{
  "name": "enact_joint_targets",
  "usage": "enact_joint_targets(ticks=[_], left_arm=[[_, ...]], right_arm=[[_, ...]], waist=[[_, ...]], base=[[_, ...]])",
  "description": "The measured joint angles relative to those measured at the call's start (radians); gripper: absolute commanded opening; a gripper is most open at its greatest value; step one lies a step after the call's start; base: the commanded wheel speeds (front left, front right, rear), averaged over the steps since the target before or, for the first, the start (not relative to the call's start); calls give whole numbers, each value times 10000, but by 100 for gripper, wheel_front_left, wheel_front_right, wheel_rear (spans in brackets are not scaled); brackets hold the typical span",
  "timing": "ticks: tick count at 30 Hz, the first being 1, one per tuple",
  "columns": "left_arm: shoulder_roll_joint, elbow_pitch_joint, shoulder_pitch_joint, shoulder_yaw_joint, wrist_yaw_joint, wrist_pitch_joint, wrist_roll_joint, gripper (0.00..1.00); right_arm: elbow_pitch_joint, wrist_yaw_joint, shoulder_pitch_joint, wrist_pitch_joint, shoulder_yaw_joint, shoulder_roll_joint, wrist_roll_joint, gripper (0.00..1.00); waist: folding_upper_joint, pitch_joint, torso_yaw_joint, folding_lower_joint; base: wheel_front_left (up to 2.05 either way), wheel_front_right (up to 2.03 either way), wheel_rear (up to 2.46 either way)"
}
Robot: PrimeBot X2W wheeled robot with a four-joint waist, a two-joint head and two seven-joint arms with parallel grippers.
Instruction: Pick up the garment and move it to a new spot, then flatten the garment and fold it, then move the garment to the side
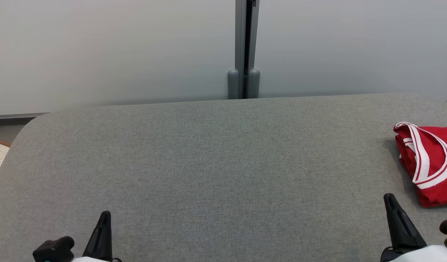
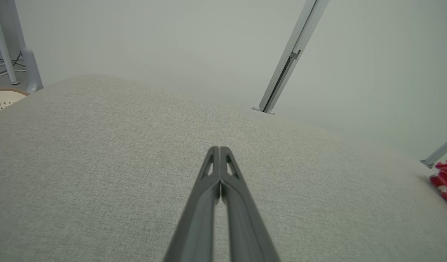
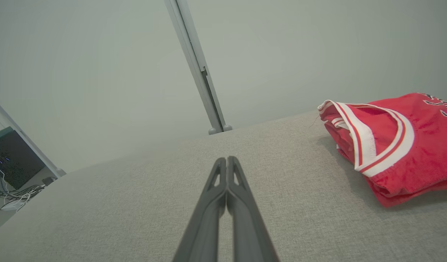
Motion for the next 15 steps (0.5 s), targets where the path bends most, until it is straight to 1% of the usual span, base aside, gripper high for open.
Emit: enact_joint_targets(ticks=[15], left_arm=[[-291, 257, -475, 545, -470, 529, -2130, 0]], right_arm=[[600, -2, -549, 69, -115, 48, 2510, 0]], waist=[[0, 50, -29, 0]], base=[[0, 0, 0]])
